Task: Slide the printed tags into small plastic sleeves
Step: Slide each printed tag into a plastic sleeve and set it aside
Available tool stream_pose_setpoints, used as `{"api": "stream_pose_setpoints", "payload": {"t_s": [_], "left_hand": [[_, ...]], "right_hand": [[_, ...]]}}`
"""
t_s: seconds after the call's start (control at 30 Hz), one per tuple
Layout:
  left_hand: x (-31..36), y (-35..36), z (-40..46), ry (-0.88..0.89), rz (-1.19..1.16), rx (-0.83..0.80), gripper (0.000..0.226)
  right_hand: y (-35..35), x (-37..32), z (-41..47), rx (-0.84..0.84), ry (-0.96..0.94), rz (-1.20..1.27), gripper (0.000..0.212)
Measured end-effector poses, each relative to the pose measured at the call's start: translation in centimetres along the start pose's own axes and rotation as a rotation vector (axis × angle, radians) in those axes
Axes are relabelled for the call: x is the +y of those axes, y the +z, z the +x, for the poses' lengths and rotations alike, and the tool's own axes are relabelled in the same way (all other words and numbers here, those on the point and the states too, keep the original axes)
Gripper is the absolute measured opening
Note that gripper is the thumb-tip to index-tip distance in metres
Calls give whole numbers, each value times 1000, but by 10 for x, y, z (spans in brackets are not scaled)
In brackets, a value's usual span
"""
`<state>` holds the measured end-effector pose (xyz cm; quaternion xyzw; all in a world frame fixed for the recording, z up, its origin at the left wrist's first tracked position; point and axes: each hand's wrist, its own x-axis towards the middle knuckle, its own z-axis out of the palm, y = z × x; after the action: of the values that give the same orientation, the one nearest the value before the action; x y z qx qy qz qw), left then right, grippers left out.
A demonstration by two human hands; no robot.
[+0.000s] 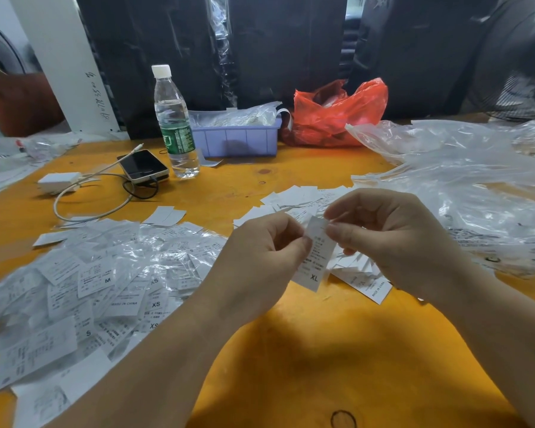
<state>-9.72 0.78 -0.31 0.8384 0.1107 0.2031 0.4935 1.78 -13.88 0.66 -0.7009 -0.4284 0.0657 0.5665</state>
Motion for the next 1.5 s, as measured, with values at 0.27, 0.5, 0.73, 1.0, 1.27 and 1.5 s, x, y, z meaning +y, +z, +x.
{"api": "stream_pose_setpoints", "payload": {"t_s": [0.27,0.5,0.73,1.0,1.27,1.5], "left_hand": [[0,-31,9,33,401,189,11],[-4,-52,10,-275,678,-17,22],[-12,-50,9,-379,885,-25,14],[-14,-28,9,-129,997,104,24],[-20,30,3,294,852,-243,39],[-28,28,6,324,848,-246,37]], "right_hand": [[-21,5,7,208,-24,-211,16],[-31,17,13,202,31,-459,15],[-22,25,11,37,132,-598,11],[-17,29,11,-106,176,-754,31],[-16,30,11,-147,143,-796,28],[-14,27,11,-135,69,-762,6]]}}
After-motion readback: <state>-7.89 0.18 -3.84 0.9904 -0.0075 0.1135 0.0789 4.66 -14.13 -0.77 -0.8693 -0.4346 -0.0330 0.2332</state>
